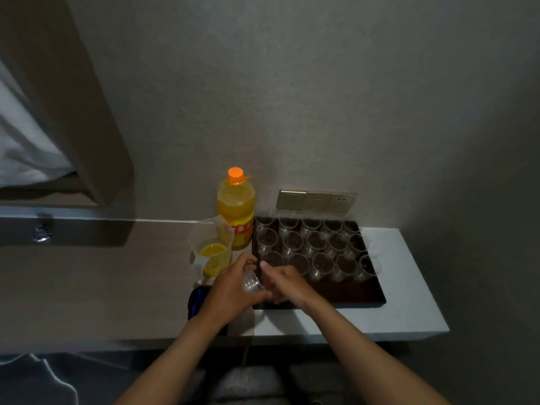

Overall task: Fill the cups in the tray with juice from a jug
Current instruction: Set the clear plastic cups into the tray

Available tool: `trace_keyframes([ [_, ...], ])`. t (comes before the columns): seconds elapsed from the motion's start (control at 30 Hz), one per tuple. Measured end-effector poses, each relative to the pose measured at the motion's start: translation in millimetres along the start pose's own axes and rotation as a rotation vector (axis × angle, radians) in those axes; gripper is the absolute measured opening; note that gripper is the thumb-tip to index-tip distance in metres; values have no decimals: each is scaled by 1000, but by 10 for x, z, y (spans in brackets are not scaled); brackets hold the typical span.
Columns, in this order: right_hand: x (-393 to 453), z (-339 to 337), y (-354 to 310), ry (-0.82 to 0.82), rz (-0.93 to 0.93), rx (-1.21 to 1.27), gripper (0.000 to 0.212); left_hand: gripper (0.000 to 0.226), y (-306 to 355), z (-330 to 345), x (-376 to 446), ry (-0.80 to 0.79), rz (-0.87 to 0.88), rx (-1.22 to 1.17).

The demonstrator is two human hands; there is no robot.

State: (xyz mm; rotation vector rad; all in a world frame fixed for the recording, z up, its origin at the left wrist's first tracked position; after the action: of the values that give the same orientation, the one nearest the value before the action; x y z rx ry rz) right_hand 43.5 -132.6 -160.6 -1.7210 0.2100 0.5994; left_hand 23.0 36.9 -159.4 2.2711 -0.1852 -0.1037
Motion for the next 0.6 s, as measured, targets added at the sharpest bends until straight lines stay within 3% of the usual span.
trace_keyframes([
  [0.27,-88,-309,-24,-130,9,-9,68,77,213,217,109,-12,24,-17],
  [0.6,-132,-756,122,-151,44,15,55,93,434,554,167,-40,41,-15],
])
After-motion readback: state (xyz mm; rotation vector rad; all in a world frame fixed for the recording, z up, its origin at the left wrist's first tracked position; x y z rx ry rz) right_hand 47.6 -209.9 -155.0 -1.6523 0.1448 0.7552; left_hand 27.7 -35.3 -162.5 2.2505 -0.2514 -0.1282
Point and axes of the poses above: each hand's wrist, its own x-axis towards the middle knuckle, its own z-axis out of the palm, y = z × x, the point moved 2 cm from there along x, towards the middle knuckle, and after that the axes turned 8 degrees about x, right-handed, at the moved point
